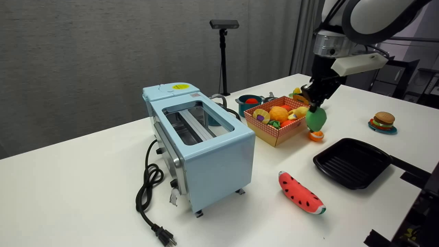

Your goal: Remove the green plush toy from the box

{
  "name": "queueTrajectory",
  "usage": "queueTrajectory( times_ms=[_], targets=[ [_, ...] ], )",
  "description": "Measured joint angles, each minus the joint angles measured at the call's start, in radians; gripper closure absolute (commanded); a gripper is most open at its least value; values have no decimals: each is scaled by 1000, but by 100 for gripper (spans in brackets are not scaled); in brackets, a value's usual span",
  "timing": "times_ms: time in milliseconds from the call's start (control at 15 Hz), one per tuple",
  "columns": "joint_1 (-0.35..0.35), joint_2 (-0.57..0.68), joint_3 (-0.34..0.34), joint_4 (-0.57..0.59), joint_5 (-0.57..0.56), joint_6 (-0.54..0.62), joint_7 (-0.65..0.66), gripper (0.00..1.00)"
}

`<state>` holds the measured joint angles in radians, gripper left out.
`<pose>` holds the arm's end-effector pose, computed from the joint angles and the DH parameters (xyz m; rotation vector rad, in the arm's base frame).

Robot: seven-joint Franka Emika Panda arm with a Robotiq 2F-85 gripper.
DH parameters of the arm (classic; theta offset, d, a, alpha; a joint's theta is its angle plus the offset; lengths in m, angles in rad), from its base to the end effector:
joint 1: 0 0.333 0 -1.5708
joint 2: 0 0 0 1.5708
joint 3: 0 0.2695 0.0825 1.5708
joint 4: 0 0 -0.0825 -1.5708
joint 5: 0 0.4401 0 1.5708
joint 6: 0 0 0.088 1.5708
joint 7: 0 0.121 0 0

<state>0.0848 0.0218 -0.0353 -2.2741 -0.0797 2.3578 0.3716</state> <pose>0.5672 0.0262 0.2552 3.0674 -0.4125 0.1127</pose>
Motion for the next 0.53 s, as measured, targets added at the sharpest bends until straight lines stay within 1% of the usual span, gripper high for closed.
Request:
queueTrajectory(
  times_ms=[67, 267, 533],
  targets=[
    [0, -1, 1, -5, 0, 0, 0, 57],
    [0, -4, 6, -16, 1, -1, 0, 32],
    [0, -23, 18, -29, -7, -3, 0, 4]
  ],
)
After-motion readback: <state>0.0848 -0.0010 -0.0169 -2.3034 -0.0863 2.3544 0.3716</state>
